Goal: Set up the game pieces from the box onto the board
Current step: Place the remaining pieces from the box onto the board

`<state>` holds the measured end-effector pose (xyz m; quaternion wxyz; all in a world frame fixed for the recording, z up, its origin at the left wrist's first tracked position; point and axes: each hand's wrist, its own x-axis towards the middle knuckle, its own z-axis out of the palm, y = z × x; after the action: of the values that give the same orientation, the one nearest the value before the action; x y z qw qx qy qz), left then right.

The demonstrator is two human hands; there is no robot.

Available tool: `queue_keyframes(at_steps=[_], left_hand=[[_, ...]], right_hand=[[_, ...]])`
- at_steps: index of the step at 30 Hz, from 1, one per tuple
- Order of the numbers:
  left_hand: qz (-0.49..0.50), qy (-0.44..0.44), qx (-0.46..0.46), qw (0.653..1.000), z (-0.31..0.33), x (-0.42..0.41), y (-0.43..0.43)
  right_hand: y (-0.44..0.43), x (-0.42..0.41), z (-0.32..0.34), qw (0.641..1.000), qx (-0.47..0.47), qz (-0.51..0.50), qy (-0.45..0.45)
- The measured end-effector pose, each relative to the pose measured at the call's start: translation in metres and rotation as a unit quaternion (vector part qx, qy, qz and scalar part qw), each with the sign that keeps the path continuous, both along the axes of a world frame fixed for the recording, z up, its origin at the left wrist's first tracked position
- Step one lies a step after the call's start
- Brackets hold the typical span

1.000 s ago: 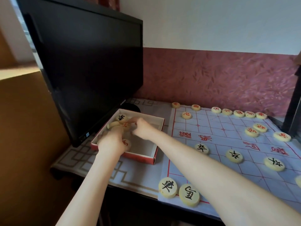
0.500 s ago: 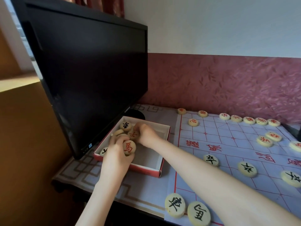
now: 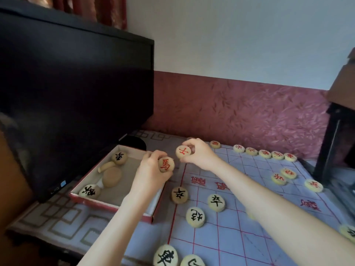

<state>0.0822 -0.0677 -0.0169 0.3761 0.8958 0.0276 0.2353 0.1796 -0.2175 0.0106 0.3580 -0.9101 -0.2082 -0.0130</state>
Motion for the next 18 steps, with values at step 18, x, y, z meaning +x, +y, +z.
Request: queue_keyframes(at_steps=[18], left_hand=[[-0.096, 0.065, 0.009, 0.993, 0.007, 0.118, -0.099]], right_hand=[[-0.145, 0.124, -0.020, 0.973, -0.104, -0.206, -0.004]])
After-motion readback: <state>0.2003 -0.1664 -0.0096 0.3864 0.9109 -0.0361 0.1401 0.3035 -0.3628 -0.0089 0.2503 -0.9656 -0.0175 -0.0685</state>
